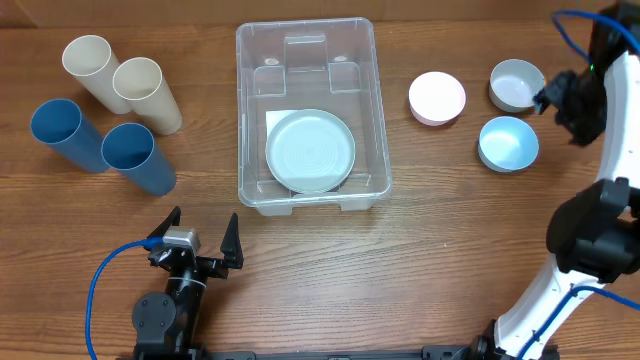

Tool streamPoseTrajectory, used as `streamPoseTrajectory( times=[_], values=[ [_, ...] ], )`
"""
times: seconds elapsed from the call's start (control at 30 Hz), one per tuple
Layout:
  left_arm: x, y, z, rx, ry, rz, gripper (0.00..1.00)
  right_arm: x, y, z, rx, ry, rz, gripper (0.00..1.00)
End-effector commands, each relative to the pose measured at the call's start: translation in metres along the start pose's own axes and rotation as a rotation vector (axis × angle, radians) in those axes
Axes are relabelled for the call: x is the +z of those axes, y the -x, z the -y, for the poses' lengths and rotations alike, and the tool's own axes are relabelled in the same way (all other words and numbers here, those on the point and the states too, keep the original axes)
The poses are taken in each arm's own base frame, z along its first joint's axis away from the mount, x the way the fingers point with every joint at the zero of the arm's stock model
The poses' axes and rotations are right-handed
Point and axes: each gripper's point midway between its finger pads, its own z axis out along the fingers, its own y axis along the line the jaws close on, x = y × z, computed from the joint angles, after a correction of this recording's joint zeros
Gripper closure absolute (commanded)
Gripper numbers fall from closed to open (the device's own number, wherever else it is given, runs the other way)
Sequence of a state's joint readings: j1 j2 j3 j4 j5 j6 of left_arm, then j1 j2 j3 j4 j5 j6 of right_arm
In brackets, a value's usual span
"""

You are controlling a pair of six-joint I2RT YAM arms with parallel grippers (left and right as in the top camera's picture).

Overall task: Pack container
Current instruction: 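Grasp the light-blue bowl rim with the right gripper and lift, then place the light-blue bowl in the bin's back corner and release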

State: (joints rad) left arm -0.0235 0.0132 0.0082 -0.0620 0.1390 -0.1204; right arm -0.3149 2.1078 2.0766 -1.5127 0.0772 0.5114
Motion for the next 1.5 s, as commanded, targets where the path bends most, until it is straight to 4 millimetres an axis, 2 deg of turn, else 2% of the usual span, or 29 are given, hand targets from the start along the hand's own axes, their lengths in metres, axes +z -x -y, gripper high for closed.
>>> streamPoseTrajectory(
  times=[0.0, 0.1, 0.2, 0.23, 0.27, 0.33, 0.4, 0.47, 0.53, 0.63, 0.7, 0.77, 0.83, 0.9, 0.93, 1.03, 1.13, 1.23, 1.3, 1.47],
  values=[
    [0.000, 0.000, -0.001, 0.008, -0.001, 0.004, 0.00, 0.050, -0.020, 0.001, -0.010, -0.012, -0.079, 0.28],
    [0.000, 0.000, -0.001, 0.008, -0.001, 0.004, 0.00, 0.087, -0.034, 0.003, 0.004, -0.011, -0.114, 0.32],
    [0.000, 0.000, -0.001, 0.008, 0.000, 0.004, 0.00, 0.111, -0.046, 0.009, 0.006, -0.025, -0.136, 0.37],
    [0.000, 0.000, -0.001, 0.008, -0.001, 0.004, 0.00, 0.119, -0.051, 0.011, 0.006, -0.027, -0.144, 0.43],
    [0.000, 0.000, -0.001, 0.008, -0.001, 0.004, 0.00, 0.122, -0.053, 0.013, 0.006, -0.030, -0.148, 0.51],
    [0.000, 0.000, -0.001, 0.008, 0.000, 0.004, 0.00, 0.125, -0.054, 0.013, 0.009, -0.031, -0.148, 0.76],
    [0.000, 0.000, -0.001, 0.008, -0.001, 0.004, 0.00, 0.125, -0.053, 0.013, 0.010, -0.028, -0.145, 0.95],
    [0.000, 0.000, -0.001, 0.008, 0.000, 0.004, 0.00, 0.123, -0.053, 0.013, 0.009, -0.029, -0.146, 0.96],
    [0.000, 0.000, -0.001, 0.008, -0.001, 0.004, 0.00, 0.111, -0.049, 0.011, 0.009, -0.025, -0.139, 0.96],
    [0.000, 0.000, -0.001, 0.008, -0.001, 0.004, 0.00, 0.063, -0.030, 0.003, 0.006, 0.014, -0.070, 0.96],
    [0.000, 0.000, -0.001, 0.008, -0.001, 0.004, 0.00, 0.000, -0.011, -0.008, -0.001, 0.081, 0.037, 0.96],
    [0.000, 0.000, -0.001, 0.008, 0.000, 0.004, 0.00, -0.051, -0.006, -0.022, -0.044, 0.155, 0.126, 0.96],
    [0.000, 0.000, -0.001, 0.008, -0.001, 0.004, 0.00, -0.112, -0.017, -0.056, -0.178, 0.279, 0.240, 0.96],
    [0.000, 0.000, -0.001, 0.008, -0.001, 0.004, 0.00, -0.153, -0.038, -0.091, -0.298, 0.364, 0.334, 0.96],
    [0.000, 0.000, -0.001, 0.008, -0.001, 0.004, 0.00, -0.172, -0.059, -0.119, -0.387, 0.415, 0.384, 0.96],
    [0.000, 0.000, -0.001, 0.008, 0.000, 0.004, 0.00, -0.191, -0.107, -0.179, -0.540, 0.483, 0.473, 0.96],
    [0.000, 0.000, -0.001, 0.008, -0.001, 0.004, 0.00, -0.186, -0.154, -0.239, -0.649, 0.487, 0.583, 0.96],
    [0.000, 0.000, -0.001, 0.008, 0.000, 0.004, 0.00, -0.158, -0.178, -0.279, -0.703, 0.474, 0.600, 0.96],
    [0.000, 0.000, -0.001, 0.008, -0.001, 0.004, 0.00, -0.130, -0.185, -0.302, -0.724, 0.469, 0.589, 0.96],
    [0.000, 0.000, -0.001, 0.008, -0.001, 0.004, 0.00, -0.068, -0.178, -0.328, -0.731, 0.411, 0.556, 0.96]
  ],
)
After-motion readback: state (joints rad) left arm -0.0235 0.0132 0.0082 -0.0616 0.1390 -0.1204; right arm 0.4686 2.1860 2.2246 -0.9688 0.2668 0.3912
